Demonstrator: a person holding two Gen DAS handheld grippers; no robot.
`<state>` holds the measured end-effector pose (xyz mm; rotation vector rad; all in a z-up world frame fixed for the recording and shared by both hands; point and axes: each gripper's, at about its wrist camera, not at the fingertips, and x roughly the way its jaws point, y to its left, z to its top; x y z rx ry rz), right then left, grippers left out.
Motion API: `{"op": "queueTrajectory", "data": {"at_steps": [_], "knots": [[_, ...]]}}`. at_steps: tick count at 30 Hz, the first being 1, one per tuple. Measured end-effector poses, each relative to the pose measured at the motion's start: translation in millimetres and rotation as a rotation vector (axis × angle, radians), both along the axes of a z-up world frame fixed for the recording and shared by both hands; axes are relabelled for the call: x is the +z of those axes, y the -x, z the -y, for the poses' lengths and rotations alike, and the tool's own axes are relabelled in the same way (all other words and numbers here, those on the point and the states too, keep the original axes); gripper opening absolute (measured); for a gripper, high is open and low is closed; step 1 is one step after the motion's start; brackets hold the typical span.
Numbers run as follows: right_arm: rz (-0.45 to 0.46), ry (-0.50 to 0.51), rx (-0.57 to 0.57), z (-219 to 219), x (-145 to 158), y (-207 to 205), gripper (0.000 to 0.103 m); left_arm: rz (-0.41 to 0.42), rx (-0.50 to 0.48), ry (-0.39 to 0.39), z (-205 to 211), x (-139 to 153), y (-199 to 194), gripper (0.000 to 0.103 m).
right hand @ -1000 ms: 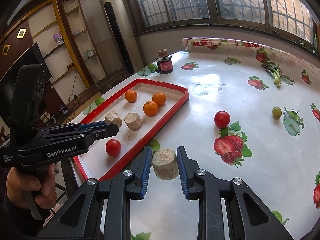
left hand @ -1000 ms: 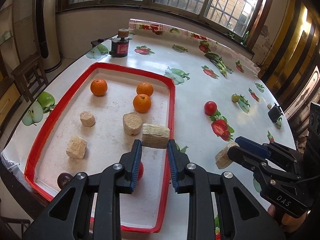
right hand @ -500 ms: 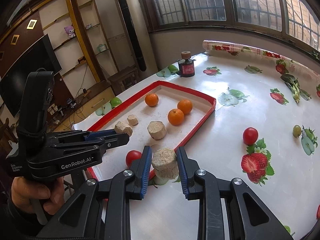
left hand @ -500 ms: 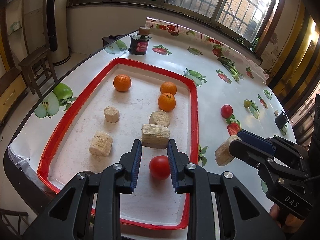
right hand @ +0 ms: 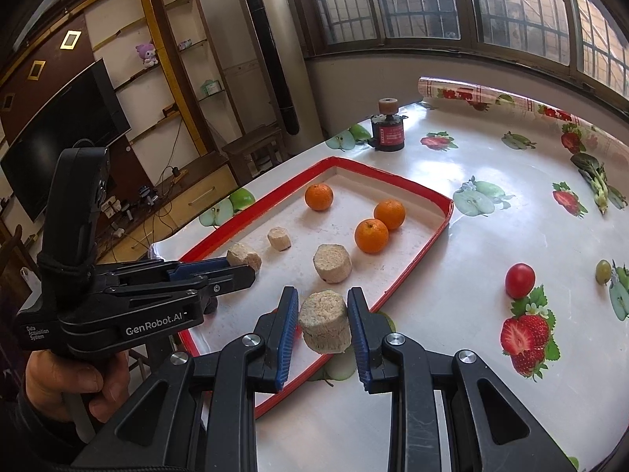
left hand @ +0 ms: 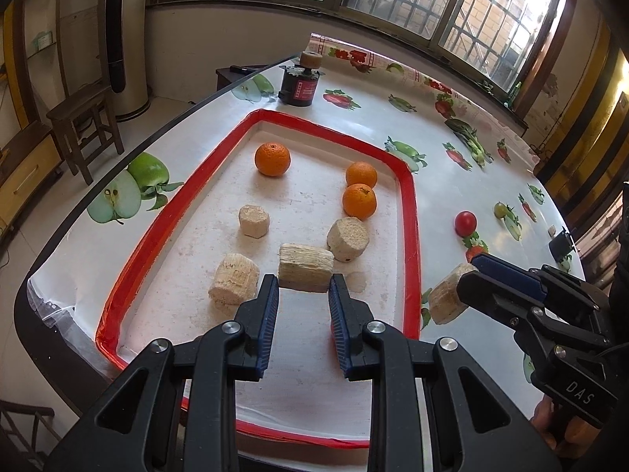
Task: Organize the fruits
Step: 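Lower both held beige cylinders into the tray and open both grippers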
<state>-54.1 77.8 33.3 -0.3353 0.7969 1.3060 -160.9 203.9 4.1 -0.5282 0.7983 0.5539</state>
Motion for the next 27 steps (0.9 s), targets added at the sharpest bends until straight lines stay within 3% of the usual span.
{"op": "queueTrajectory", "data": {"at_steps": [16, 27], "knots": [[-0.058, -0.010, -0.007, -34.6, -6.5, -24.4, 0.026, -0.016, 0.060, 0.003, -37.7, -0.9, 12.1, 0.024], [-0.096, 0.035, 0.003, -55.1, -33.5, -31.5, 0.026, -0.058, 0.099, 0.040, -66.6, -20.4, 9.7, 0.024]]}}
